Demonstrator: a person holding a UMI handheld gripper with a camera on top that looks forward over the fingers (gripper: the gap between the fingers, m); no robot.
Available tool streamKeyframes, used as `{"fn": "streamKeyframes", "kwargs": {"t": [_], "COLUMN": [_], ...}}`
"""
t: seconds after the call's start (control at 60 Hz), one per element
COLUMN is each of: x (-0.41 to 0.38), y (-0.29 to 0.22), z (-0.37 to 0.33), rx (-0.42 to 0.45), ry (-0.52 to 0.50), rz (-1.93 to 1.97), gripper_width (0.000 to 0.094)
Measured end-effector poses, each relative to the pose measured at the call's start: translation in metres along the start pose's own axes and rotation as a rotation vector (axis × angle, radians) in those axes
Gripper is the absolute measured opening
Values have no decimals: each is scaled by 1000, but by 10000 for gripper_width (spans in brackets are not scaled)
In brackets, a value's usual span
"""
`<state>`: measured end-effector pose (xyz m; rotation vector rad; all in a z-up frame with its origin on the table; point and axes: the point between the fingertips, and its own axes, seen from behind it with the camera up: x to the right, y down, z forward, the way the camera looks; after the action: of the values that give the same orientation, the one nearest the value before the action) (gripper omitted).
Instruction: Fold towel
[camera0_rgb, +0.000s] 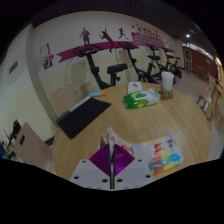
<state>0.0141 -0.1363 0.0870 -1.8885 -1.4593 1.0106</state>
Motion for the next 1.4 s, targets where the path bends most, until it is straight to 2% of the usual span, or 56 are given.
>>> {"fn": "streamKeyframes", "kwargs": {"t": [0.117, 0.217, 0.4, 0.533, 0.567, 0.7, 0.733, 0.783, 1.017, 1.167, 1.4], "x": [43, 100, 187, 209, 210, 215, 215, 212, 150, 126, 109], "y": [-27, -30, 7, 36, 36, 14, 6, -4, -39, -45, -55], "z": [-19, -26, 7, 20, 19, -12, -24, -44, -194, -261, -294], "rx": [28, 26, -36, -83, -81, -52, -41, -40, -34, -20, 50], "ry": [29, 93, 236, 249, 245, 256, 258, 266, 191, 202, 240], "rz": [47, 42, -67, -90, -93, -111, -112, -100, -88, -73, -89], "gripper_width": [25, 25, 26, 68, 158, 889, 826, 859, 845, 850, 853]}}
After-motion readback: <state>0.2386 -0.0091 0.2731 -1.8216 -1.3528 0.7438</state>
